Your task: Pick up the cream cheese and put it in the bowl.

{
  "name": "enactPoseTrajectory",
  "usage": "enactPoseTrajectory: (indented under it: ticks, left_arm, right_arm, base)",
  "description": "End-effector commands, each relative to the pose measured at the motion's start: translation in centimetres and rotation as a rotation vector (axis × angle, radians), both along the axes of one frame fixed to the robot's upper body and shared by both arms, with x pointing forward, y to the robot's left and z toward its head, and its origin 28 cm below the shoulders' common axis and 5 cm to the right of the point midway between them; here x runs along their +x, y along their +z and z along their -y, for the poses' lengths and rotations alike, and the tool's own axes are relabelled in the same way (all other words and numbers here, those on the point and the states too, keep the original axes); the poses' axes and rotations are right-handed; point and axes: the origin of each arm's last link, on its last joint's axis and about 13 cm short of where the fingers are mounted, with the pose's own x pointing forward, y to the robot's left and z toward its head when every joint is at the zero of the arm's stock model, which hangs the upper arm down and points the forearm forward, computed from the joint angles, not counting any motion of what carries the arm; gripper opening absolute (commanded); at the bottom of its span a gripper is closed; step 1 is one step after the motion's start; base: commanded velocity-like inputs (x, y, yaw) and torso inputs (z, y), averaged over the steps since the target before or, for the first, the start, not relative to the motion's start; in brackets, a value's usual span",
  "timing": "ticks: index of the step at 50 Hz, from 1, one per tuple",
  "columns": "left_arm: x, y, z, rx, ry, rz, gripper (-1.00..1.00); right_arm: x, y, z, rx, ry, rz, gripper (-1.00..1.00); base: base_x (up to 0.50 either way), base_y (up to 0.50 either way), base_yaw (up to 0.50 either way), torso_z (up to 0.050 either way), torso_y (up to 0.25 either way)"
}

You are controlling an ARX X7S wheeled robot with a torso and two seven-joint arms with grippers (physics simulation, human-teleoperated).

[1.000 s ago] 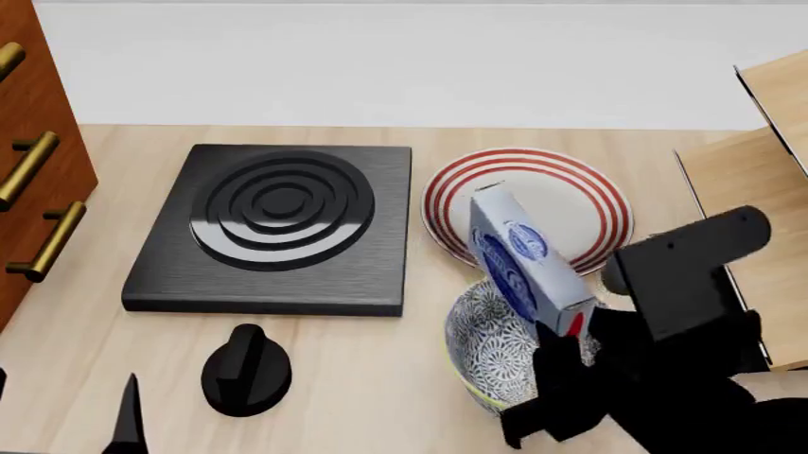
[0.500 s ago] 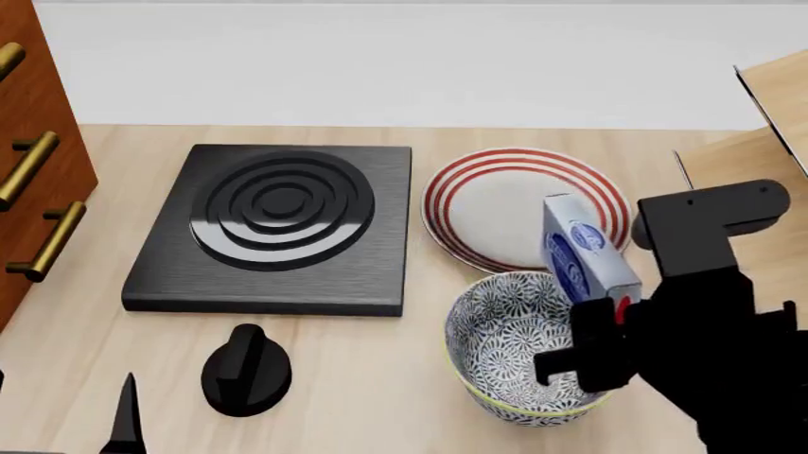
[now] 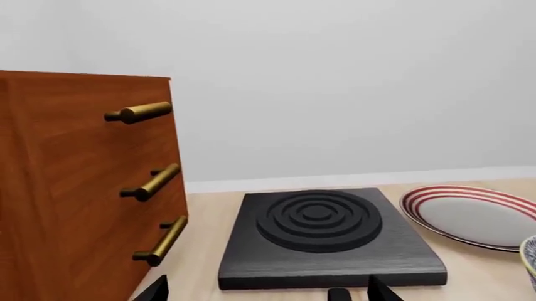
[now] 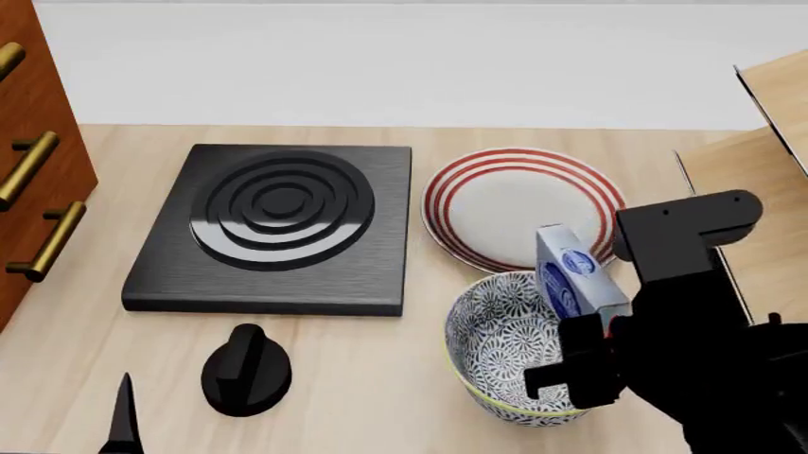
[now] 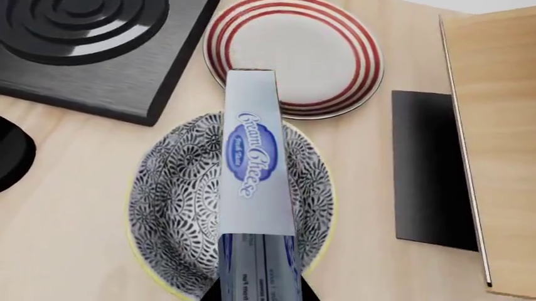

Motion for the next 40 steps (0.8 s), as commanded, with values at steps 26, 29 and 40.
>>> enactPoseTrajectory:
  ticks: [26,29,40]
  left_arm:
    - [-0.1,0.1,-0.1,0.006,0.015,0.012,1.0]
    - [-0.1,0.0,-0.1,0.006,0.015,0.01,1.0]
    - [-0.2,-0.1,-0.1,0.005,0.016,0.011,1.0]
  right_arm:
    - [0.8,-0.8,-1.1,-0.082,-0.045,-0.129,-1.0]
    - [0.8,-0.9,-1.2,-0.083,-0.042,-0.131,-1.0]
    - [1.3,-1.4,-1.7,-0.096,-0.039,-0.146,-1.0]
  base:
    - [0.0,0.0,0.0,0.0,0.001]
    - [0.0,0.0,0.0,0.0,0.0]
    - [0.0,0.0,0.0,0.0,0.0]
